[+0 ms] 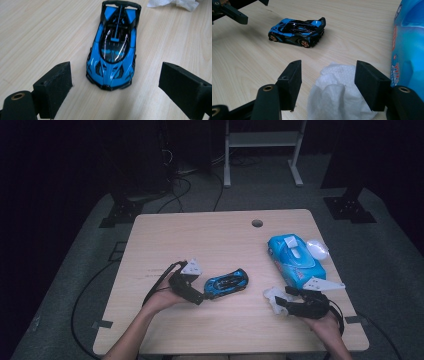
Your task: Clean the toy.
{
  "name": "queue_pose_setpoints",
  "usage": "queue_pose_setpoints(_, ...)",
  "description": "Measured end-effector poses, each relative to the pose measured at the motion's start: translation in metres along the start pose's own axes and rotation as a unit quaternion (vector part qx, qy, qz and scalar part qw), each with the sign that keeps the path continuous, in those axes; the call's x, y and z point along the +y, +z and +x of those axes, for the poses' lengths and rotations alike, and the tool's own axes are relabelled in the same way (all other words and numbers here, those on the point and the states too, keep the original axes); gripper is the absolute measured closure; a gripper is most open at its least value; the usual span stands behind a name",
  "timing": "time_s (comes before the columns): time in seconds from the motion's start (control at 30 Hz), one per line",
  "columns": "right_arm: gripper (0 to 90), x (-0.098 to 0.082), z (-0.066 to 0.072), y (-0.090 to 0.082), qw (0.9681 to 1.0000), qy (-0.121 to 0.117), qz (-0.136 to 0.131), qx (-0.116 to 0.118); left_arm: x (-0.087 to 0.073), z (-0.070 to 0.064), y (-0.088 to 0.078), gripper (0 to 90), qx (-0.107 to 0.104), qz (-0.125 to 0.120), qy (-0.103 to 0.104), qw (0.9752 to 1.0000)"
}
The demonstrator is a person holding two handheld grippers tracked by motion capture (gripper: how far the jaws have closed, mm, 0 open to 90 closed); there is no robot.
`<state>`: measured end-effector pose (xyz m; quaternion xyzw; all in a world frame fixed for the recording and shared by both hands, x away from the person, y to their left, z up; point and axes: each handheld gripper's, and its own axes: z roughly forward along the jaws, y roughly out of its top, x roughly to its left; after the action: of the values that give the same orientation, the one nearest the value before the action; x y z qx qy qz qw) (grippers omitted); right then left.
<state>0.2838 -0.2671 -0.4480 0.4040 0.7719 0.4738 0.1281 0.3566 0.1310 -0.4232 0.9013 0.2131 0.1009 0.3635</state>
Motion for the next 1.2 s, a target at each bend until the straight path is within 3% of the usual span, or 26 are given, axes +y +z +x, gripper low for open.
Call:
queue_pose_setpoints(0.13,38.0,-0.001,0.000,-0.001,1.0000,-0.001,-0.001,-0.001,-0.007,-0.002,-0.004,10.4,-0.005,-0.008,-0.007,0.9999)
queue_pose_setpoints(0.47,37.9,-0.003,0.000,-0.006,1.0000,0.003,-0.002,-0.002,-0.020,-0.006,-0.011,10.2,0.005,-0.017,-0.014,0.9997)
queue_pose_setpoints(0.57,38.0,-0.004,0.000,-0.008,1.0000,0.005,-0.002,-0.002,-0.026,-0.007,-0.013,10.1,0.005,-0.029,-0.026,0.9993)
queue_pose_setpoints(1.2,38.0,-0.010,-0.001,-0.014,0.9999,0.011,-0.011,-0.001,-0.053,-0.016,-0.014,9.3,0.014,-0.021,-0.036,0.9990)
